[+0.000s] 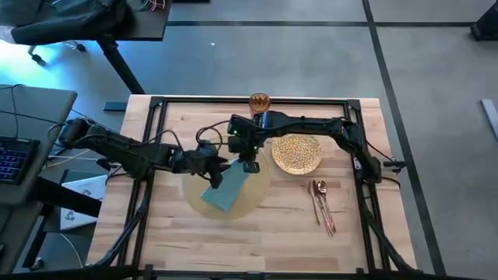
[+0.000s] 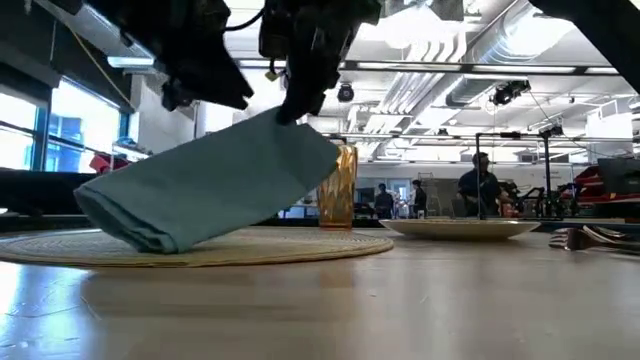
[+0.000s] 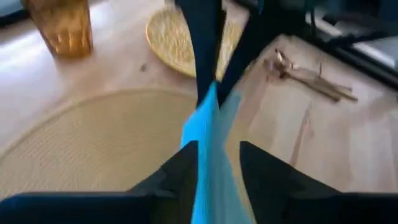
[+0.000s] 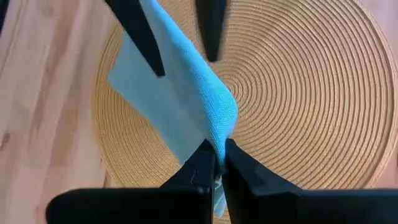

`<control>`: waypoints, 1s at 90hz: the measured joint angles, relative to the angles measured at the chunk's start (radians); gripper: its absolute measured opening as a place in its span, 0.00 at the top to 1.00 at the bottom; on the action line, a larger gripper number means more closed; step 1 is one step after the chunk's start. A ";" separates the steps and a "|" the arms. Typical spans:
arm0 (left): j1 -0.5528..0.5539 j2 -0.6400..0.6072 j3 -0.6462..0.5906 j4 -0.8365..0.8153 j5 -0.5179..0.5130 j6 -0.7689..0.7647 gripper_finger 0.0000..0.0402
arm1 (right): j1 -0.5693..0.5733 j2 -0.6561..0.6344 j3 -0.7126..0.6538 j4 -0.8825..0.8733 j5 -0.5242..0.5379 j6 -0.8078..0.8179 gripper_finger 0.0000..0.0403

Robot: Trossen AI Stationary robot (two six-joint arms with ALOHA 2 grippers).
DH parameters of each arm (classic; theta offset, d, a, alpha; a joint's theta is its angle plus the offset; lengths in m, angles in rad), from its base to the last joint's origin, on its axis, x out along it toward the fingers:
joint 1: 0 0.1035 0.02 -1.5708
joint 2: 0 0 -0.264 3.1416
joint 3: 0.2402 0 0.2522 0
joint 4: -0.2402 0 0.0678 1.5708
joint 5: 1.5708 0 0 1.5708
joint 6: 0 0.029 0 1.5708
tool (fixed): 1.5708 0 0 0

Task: Set table place
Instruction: Move the blue table napkin to the middle left of the table

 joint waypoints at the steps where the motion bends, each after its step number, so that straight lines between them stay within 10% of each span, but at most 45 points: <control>1: 0.003 0.001 0.000 0.003 0.008 0.005 0.68 | 0.000 0.000 0.000 0.000 0.000 0.004 1.00; 41: 0.084 0.090 0.000 0.051 0.185 0.109 0.64 | 0.029 0.001 0.047 -0.033 -0.006 0.058 1.00; 90: 0.086 0.090 0.002 0.104 0.252 0.128 0.99 | 0.028 -0.003 0.082 -0.086 -0.011 0.076 0.96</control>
